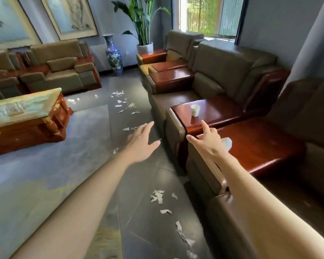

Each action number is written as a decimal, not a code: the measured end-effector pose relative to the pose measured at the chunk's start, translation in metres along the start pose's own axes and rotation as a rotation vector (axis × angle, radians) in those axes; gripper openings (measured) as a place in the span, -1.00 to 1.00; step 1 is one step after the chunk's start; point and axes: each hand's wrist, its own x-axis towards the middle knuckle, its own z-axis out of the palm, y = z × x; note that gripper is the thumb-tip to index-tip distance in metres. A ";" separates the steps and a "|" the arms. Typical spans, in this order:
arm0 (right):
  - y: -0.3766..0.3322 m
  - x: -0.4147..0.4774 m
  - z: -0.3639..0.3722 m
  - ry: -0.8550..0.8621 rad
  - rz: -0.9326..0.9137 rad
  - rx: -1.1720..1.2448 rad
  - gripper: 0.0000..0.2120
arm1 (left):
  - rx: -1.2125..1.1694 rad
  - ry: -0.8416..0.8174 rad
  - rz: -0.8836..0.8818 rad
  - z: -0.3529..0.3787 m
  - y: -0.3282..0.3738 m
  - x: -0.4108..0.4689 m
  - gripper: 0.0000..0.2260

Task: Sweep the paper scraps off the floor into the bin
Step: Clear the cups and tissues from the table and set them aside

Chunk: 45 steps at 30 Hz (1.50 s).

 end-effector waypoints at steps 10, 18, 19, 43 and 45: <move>0.000 0.204 0.009 0.079 0.292 -0.031 -0.26 | 0.096 -0.158 0.331 0.018 -0.026 0.282 -0.39; 0.064 0.287 0.057 0.219 0.694 0.031 -0.27 | 0.224 -0.287 0.628 0.100 -0.030 0.469 -0.40; 0.070 0.290 0.064 0.208 0.735 0.040 -0.27 | 0.241 -0.307 0.637 0.108 -0.031 0.482 -0.40; 0.268 0.438 0.169 0.243 1.079 0.040 -0.31 | -0.054 -0.245 0.326 0.356 -0.002 0.695 -0.04; 0.266 0.449 0.168 0.247 1.052 0.108 -0.36 | -0.064 -0.247 0.287 0.359 0.000 0.700 -0.03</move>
